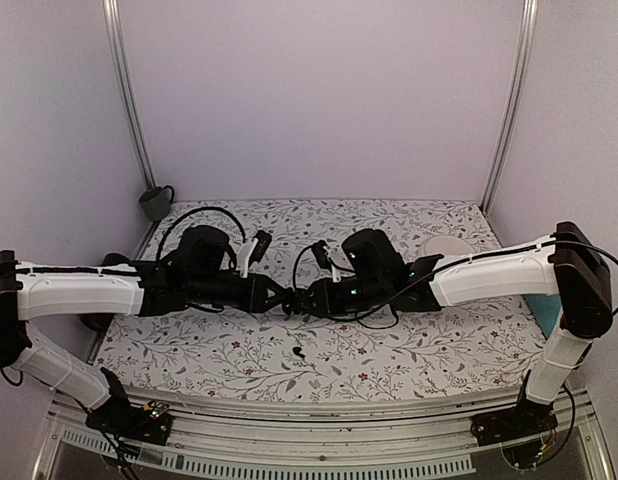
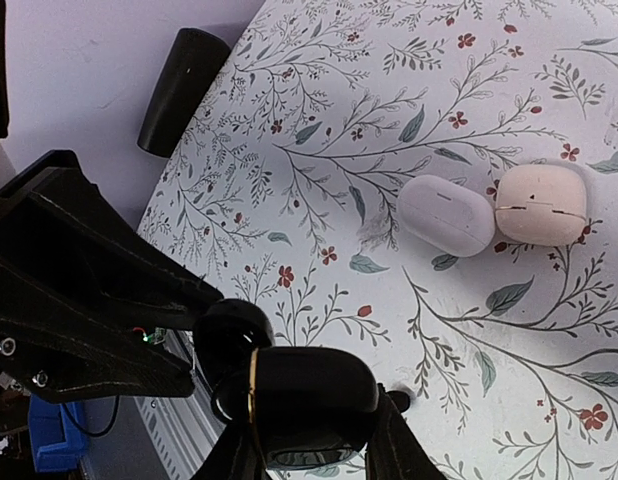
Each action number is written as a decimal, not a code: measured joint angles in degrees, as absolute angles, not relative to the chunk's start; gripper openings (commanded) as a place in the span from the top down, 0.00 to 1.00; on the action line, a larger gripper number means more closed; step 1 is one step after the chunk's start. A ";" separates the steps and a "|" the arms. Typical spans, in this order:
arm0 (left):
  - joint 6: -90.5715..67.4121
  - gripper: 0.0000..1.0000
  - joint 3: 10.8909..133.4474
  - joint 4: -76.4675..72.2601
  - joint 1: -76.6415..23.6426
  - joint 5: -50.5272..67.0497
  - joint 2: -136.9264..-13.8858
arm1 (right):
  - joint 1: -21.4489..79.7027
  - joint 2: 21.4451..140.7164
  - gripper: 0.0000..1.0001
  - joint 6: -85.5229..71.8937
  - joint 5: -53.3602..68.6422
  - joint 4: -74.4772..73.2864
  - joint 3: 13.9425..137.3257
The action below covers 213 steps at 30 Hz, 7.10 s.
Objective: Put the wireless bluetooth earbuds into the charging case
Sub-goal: Pass from the right arm to the left, then adjust the left earbud at the center of the board.
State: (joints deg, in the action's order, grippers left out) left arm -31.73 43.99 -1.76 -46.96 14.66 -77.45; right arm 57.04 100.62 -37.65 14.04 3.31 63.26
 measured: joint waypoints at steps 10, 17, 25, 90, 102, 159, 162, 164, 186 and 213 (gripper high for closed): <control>-32.77 0.82 45.30 -1.10 -46.83 14.28 -80.40 | 57.67 100.62 0.90 -36.10 11.73 0.19 64.23; -33.26 0.78 46.44 -0.51 -46.81 13.76 -81.56 | 58.37 100.62 0.90 -34.79 9.23 -1.30 65.30; -34.02 0.78 46.48 -0.38 -46.81 13.32 -81.80 | 59.13 100.62 0.90 -34.26 9.10 -1.26 65.32; -29.82 1.00 50.39 23.07 -35.57 11.66 -80.16 | 67.44 120.73 0.68 -43.16 -6.79 -30.44 88.12; -28.49 1.00 48.62 21.23 -33.91 13.96 -79.29 | 67.57 126.50 0.68 -44.18 -7.20 -37.69 96.07; -27.70 1.00 47.83 19.16 -33.08 16.10 -78.96 | 67.77 127.94 0.62 -44.27 -8.25 -44.64 98.39; -27.70 1.00 47.83 19.16 -33.08 16.16 -78.96 | 67.77 126.78 0.62 -44.27 -8.25 -44.56 96.44; -27.70 1.00 47.83 19.14 -33.08 16.23 -78.96 | 67.77 125.95 0.62 -44.25 -8.29 -44.29 95.04; -28.75 1.00 47.83 19.11 -33.08 17.12 -78.96 | 66.35 122.74 0.63 -44.16 -11.97 -44.62 89.82; -29.19 1.00 47.81 19.05 -33.08 17.28 -78.96 | 68.10 127.76 0.73 -40.99 -10.70 -46.74 100.88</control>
